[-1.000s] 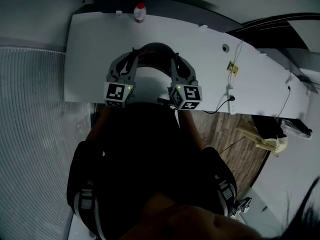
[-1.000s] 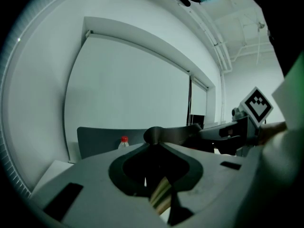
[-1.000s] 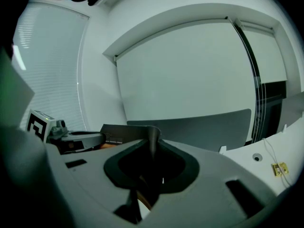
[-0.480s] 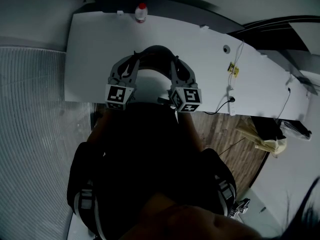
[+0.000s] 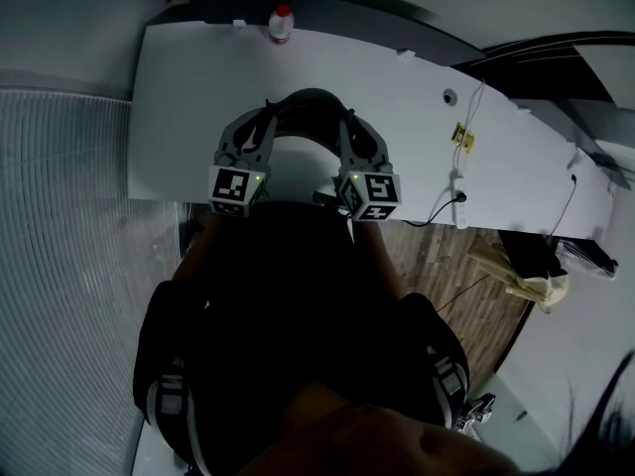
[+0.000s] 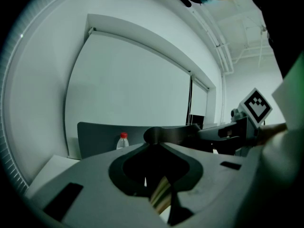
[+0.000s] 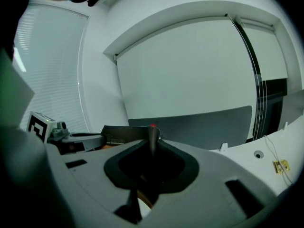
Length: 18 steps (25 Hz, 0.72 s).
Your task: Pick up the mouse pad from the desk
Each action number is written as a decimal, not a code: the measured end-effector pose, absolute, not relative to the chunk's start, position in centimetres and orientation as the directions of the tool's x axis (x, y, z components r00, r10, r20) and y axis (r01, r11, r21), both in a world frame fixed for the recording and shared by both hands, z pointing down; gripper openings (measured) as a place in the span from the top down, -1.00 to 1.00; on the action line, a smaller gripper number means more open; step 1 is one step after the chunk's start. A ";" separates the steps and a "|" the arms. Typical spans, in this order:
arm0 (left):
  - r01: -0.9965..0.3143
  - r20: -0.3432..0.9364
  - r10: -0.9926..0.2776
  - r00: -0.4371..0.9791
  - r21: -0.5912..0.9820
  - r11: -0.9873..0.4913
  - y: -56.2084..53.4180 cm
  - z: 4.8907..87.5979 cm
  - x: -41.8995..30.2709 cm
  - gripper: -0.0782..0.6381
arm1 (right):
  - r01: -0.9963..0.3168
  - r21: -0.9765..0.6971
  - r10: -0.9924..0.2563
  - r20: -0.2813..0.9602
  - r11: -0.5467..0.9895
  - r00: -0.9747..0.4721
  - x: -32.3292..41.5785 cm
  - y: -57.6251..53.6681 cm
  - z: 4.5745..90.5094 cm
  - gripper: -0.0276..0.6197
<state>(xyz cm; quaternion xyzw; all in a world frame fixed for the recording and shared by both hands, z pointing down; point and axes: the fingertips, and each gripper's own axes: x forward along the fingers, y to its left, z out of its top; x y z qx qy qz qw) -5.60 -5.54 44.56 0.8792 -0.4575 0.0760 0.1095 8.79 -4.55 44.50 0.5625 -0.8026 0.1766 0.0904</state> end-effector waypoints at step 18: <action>-0.826 0.205 -0.800 0.564 0.119 -0.552 -5.3 44.9 -5.9 0.65 | -0.933 -0.193 -0.874 0.334 0.303 -0.353 8.7 -4.3 44.4 0.78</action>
